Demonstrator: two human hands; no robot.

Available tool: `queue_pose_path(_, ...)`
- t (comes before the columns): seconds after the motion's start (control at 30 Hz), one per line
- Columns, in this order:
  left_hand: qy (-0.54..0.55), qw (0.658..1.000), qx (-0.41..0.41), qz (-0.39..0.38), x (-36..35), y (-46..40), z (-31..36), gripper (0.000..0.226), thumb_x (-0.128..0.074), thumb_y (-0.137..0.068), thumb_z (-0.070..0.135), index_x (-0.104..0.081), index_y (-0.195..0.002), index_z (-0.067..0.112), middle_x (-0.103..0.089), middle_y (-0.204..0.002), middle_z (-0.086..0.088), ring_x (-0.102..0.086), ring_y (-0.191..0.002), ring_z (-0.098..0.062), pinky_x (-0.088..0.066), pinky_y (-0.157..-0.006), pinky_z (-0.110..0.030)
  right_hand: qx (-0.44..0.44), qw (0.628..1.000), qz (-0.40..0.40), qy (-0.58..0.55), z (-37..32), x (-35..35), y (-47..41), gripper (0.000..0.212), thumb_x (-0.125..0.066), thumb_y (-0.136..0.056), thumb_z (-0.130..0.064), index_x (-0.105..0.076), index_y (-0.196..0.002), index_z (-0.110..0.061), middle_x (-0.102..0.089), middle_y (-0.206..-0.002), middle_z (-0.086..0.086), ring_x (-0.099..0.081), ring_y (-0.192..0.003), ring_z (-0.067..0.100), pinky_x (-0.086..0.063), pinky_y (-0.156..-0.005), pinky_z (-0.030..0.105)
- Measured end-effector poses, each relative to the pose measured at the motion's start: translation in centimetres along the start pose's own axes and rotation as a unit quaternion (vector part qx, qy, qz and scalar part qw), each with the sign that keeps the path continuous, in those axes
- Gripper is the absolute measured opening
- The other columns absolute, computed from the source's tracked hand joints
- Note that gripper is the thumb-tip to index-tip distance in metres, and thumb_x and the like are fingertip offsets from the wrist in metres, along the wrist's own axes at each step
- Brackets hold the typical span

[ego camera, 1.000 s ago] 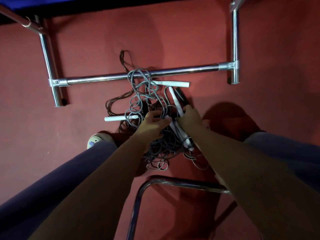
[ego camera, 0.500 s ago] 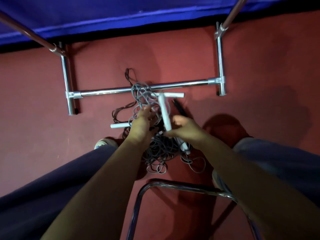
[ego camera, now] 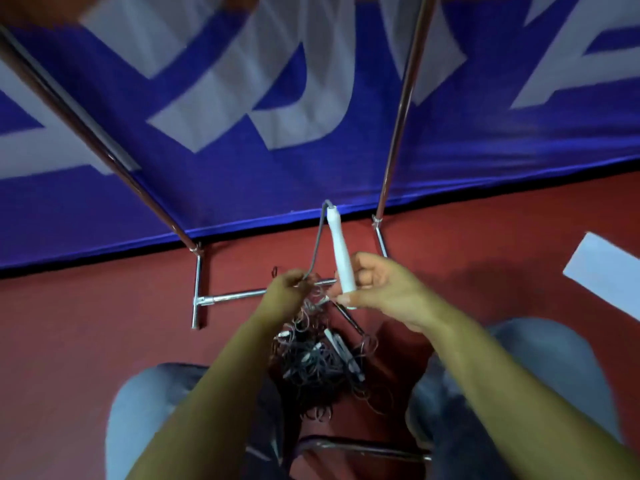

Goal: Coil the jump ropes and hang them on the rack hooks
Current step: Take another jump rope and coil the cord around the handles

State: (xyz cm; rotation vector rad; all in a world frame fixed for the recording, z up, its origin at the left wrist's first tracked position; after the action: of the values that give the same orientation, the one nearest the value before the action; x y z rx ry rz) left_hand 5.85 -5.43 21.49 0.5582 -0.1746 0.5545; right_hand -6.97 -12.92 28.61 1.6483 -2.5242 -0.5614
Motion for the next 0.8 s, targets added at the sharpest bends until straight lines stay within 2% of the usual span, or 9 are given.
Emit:
queue_pose_path(0.13, 0.067, 0.994, -0.045, 0.073, 3.6, 2.5, 5.5, 0.017, -0.053, -0.095, 0.007, -0.066, -0.105, 0.01, -0.063, -0.086, -0.004, -0.054, -0.077, -0.016, -0.039, -0.054, -0.01, 0.037, 0.998, 0.035, 0.027, -4.2, 0.2, 3.3, 0.035, -0.062, -0.079, 0.018, -0.051, -0.092, -0.013, -0.072, -0.079, 0.001, -0.067, -0.073, 0.006, -0.053, -0.07, 0.019)
queue_pose_path(0.2, 0.137, 0.985, -0.068, 0.076, 5.0, 4.1, 9.3, 0.02, -0.049, -0.098, 0.01, -0.063, -0.113, 0.01, -0.066, -0.087, -0.003, -0.056, -0.068, -0.012, -0.041, -0.058, -0.015, 0.042, 0.996, 0.069, 0.031, -5.2, 0.8, 4.2, 0.035, -0.06, -0.079, 0.02, -0.048, -0.088, -0.011, -0.071, -0.083, 0.008, -0.068, -0.073, 0.007, -0.054, -0.067, 0.02)
queue_pose_path(0.27, 0.195, 0.975, -0.096, 0.055, 5.9, 6.0, 13.0, 0.019, -0.047, -0.1, 0.014, -0.061, -0.112, 0.014, -0.068, -0.095, -0.004, -0.062, -0.064, -0.01, -0.047, -0.067, -0.024, 0.04, 0.993, 0.106, 0.042, -5.8, 1.3, 4.8, 0.036, -0.062, -0.076, 0.02, -0.047, -0.082, -0.012, -0.068, -0.092, 0.011, -0.068, -0.081, 0.015, -0.056, -0.073, 0.031)
queue_pose_path(0.33, 0.227, 0.964, -0.138, 0.029, 6.6, 8.2, 16.9, 0.018, -0.047, -0.1, 0.014, -0.061, -0.111, 0.015, -0.071, -0.097, -0.005, -0.07, -0.07, -0.013, -0.054, -0.072, -0.03, 0.044, 0.987, 0.14, 0.063, -6.7, 1.3, 5.3, 0.036, -0.067, -0.072, 0.017, -0.048, -0.075, -0.014, -0.065, -0.098, 0.008, -0.064, -0.101, 0.023, -0.053, -0.088, 0.041)
queue_pose_path(0.4, 0.254, 0.951, -0.178, 0.002, 7.3, 10.3, 20.6, 0.019, -0.046, -0.1, 0.013, -0.061, -0.111, 0.015, -0.073, -0.093, -0.006, -0.072, -0.079, -0.02, -0.059, -0.073, -0.031, 0.064, 0.982, 0.164, 0.074, -8.3, 0.9, 5.7, 0.038, -0.073, -0.07, 0.012, -0.045, -0.067, -0.014, -0.065, -0.099, 0.014, -0.061, -0.111, 0.029, -0.05, -0.092, 0.041)
queue_pose_path(0.5, 0.294, 0.929, -0.223, -0.036, 7.9, 13.4, 25.6, 0.019, -0.044, -0.099, 0.013, -0.06, -0.109, 0.014, -0.074, -0.092, -0.01, -0.072, -0.082, -0.023, -0.059, -0.076, -0.033, 0.088, 0.983, 0.159, 0.036, -10.2, 0.2, 5.4, 0.036, -0.072, -0.077, 0.006, -0.043, -0.068, -0.014, -0.063, -0.114, 0.016, -0.069, -0.092, 0.032, -0.053, -0.088, 0.042)
queue_pose_path(0.6, 0.323, 0.909, -0.254, -0.068, 8.2, 15.9, 29.5, 0.018, -0.045, -0.099, 0.013, -0.059, -0.109, 0.013, -0.072, -0.095, -0.016, -0.071, -0.087, -0.025, -0.059, -0.072, -0.031, 0.109, 0.988, 0.112, -0.006, -12.0, -1.4, 5.0, 0.028, -0.062, -0.087, 0.006, -0.042, -0.078, -0.012, -0.064, -0.103, 0.006, -0.071, -0.067, 0.02, -0.058, -0.071, 0.027)
queue_pose_path(0.73, 0.348, 0.897, -0.255, -0.102, 8.1, 16.5, 31.1, 0.021, -0.041, -0.1, 0.011, -0.059, -0.111, 0.011, -0.071, -0.098, -0.018, -0.071, -0.091, -0.025, -0.058, -0.072, -0.03, 0.132, 0.989, 0.062, -0.025, -14.2, -2.9, 5.4, 0.018, -0.059, -0.09, 0.0, -0.052, -0.098, -0.015, -0.072, -0.093, 0.009, -0.072, -0.07, 0.022, -0.053, -0.066, 0.024)
queue_pose_path(0.8, 0.38, 0.885, -0.251, -0.103, 8.5, 15.8, 30.6, 0.023, -0.039, -0.101, 0.01, -0.057, -0.115, 0.009, -0.069, -0.104, -0.019, -0.071, -0.093, -0.024, -0.058, -0.075, -0.029, 0.13, 0.99, 0.043, -0.03, -14.8, -3.4, 5.7, 0.015, -0.058, -0.09, 0.001, -0.053, -0.094, -0.012, -0.073, -0.081, 0.01, -0.071, -0.066, 0.021, -0.052, -0.061, 0.022)
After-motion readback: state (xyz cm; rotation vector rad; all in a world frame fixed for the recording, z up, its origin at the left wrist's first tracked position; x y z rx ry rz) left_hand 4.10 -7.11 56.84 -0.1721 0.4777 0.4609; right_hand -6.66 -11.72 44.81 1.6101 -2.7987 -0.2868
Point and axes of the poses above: each hand's wrist, its own y-axis away from the middle knuckle, its own x-axis out of the back of the hand, z = x × y, the point moved 9 cm from there along -y, towards the middle knuckle
